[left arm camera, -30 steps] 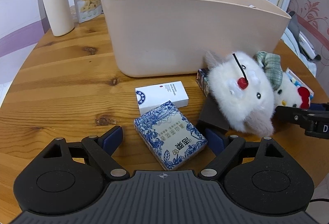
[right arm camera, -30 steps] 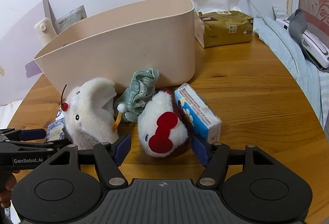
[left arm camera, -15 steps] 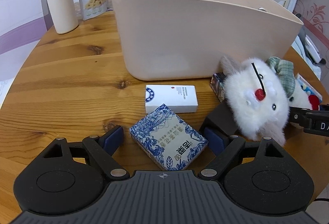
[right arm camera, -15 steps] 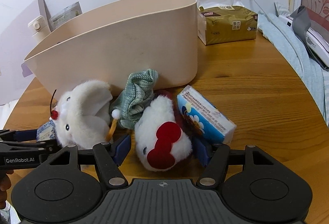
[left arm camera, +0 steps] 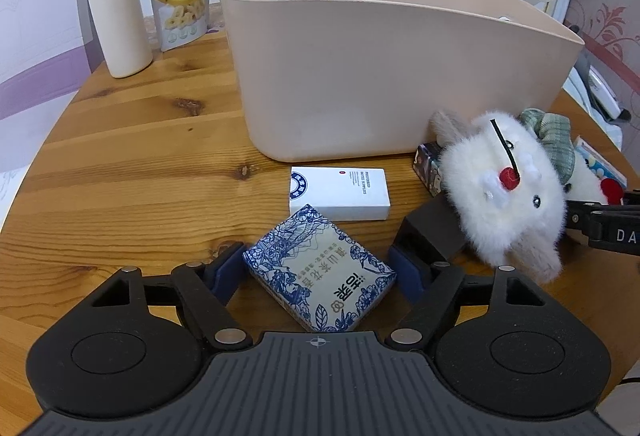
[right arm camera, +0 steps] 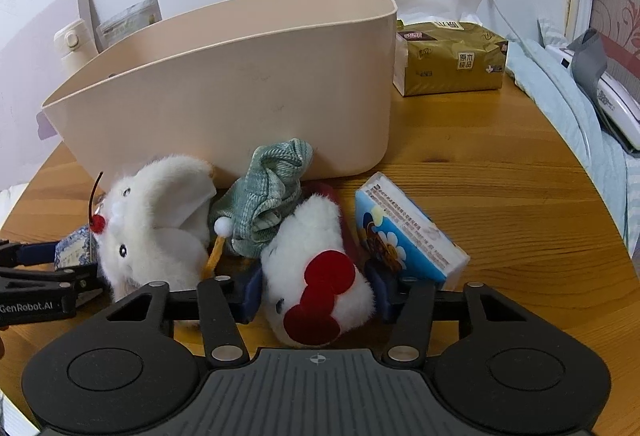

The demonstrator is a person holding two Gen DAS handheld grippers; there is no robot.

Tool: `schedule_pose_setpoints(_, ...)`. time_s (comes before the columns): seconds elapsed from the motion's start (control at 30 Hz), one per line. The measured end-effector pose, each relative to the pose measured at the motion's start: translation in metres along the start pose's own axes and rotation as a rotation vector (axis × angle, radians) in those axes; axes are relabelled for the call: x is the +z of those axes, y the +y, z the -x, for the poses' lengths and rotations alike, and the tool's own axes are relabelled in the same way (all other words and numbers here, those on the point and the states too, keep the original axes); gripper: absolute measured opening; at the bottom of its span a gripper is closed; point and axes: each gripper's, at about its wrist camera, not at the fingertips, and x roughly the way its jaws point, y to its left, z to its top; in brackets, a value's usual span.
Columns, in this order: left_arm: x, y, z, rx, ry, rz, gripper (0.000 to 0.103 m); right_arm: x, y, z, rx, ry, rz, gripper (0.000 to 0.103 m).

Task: Organize objects
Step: 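Grasp the blue-and-white box with the left tool while the right tool grasps the white cat plush, then lift the box and cat plush and carry both over the bin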

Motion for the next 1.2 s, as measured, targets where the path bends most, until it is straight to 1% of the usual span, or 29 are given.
schedule_pose_setpoints(0.2,-0.006,0.000,0.007,-0.019,-0.006,0.011,0.077,-0.005,0.002,0.005,-0.003,-0.008,0.025,0.041)
schedule_pose_setpoints(0.4,-0.011,-0.001,0.013,-0.021,-0.017,0.010,0.077,-0.010,0.002,0.014,-0.001,-0.024,0.030,0.041)
schedule_pose_setpoints(0.67,-0.013,-0.002,0.027,-0.027,-0.050,0.014,0.077,-0.013,-0.001,0.031,-0.014,-0.054,0.024,0.040)
schedule_pose_setpoints(1.0,-0.002,0.005,0.049,-0.020,-0.103,0.015,0.077,-0.007,-0.004,0.056,-0.022,-0.122,0.010,0.040)
schedule_pose_setpoints(1.2,0.011,0.006,0.064,-0.020,-0.151,0.008,0.077,-0.003,-0.010,0.072,-0.027,-0.169,-0.009,0.040)
